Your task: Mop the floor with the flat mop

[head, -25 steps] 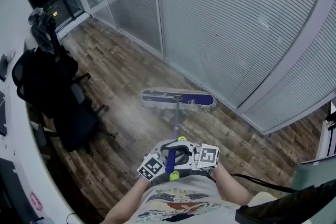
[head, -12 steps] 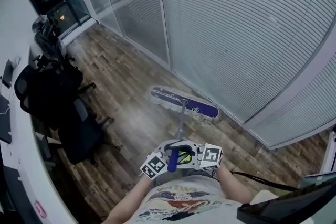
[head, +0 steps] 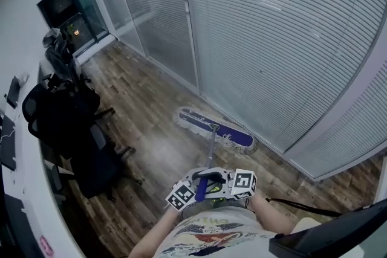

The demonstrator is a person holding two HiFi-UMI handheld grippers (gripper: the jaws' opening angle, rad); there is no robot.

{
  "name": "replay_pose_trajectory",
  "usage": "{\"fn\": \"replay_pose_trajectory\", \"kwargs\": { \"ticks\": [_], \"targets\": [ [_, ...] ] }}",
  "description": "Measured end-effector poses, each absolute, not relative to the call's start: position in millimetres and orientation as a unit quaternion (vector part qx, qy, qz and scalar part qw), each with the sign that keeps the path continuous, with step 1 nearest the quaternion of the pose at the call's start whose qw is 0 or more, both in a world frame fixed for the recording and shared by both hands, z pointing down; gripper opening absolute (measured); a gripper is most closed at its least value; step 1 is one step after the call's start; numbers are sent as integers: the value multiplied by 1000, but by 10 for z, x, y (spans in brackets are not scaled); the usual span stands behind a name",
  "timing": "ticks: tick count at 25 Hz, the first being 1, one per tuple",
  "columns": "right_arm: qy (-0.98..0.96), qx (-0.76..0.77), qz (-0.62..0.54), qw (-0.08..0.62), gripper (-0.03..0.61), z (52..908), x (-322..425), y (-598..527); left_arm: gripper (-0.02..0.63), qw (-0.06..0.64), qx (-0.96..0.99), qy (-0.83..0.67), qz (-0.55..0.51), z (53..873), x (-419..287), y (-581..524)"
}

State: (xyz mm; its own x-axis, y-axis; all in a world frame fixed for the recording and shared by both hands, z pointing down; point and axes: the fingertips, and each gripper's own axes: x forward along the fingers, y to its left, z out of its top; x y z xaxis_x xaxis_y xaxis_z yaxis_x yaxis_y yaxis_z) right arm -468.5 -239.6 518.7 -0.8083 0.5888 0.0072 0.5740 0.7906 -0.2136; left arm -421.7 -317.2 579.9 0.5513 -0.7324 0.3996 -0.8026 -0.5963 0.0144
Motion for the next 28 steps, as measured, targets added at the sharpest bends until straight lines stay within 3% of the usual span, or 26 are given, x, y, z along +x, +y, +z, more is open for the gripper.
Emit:
{"fn": "replay_pose_trajectory", "kwargs": {
  "ticks": [19,28],
  "targets": [
    [-940,-321,102,57,282,5214,-3527,369,227,99,871,-448,178,5823,-3066,-432],
    [-948,-294,111,56,287,5327,-2229,1255,227,89,872,-435,205,5950,-1782,487]
  ]
}}
